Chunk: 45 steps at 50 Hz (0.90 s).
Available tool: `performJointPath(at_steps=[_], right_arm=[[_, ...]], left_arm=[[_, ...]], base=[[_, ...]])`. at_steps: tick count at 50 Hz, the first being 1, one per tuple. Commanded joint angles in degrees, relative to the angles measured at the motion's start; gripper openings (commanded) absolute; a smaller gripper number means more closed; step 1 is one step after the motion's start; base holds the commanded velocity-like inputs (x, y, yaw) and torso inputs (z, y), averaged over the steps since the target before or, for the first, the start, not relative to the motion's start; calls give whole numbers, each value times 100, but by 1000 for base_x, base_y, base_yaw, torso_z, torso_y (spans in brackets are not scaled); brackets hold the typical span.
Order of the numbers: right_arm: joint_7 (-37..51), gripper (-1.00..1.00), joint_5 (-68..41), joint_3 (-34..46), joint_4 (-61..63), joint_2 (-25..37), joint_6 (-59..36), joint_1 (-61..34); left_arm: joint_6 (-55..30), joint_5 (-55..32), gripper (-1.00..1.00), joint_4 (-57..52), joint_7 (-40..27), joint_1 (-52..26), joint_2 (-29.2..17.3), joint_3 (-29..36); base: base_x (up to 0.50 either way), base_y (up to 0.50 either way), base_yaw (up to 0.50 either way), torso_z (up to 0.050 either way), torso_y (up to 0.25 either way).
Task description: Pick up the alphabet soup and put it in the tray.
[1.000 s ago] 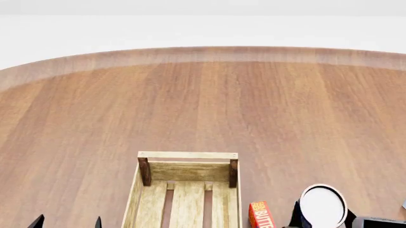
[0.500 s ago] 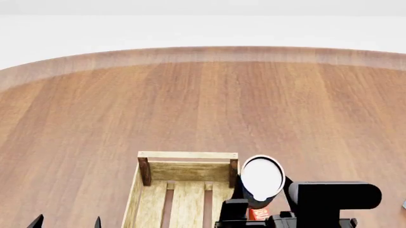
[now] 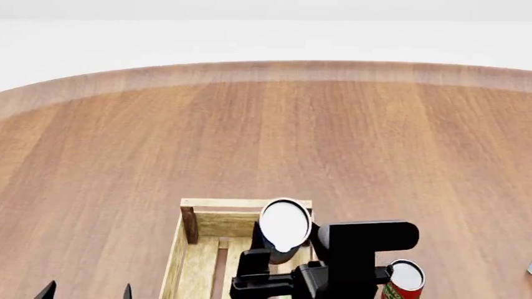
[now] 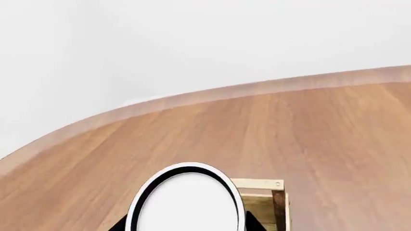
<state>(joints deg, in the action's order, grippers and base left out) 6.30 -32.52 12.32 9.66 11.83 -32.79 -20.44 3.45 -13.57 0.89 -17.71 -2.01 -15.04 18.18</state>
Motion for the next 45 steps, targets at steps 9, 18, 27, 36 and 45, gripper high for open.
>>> performJointPath(at_steps=[9,18,27,36,45], right_arm=[[-500,-100,402,427,-1496,-584,892,-442],[-617,-100,507,656,-2155,-780,1136,-655],[-648,-100,588,790,-2712,-885,1449,-775],[-744,-100,617,986,-3365,-1016,1731,-975],[-820,-100,579,1275,-4153,-1118,2194,-1230]], left_arm=[[-21,-74,100,-66,-30,11,-49,10],[3,-72,100,-11,-45,-19,-40,33],[8,-88,100,-18,-62,-18,-58,40],[9,-95,100,-39,-82,-7,-73,58],[-7,-116,100,-49,-104,-19,-87,63]], base=[[0,0,0,0,1],[0,0,0,0,0],[0,0,0,0,1],[0,0,0,0,1],[0,0,0,0,0]])
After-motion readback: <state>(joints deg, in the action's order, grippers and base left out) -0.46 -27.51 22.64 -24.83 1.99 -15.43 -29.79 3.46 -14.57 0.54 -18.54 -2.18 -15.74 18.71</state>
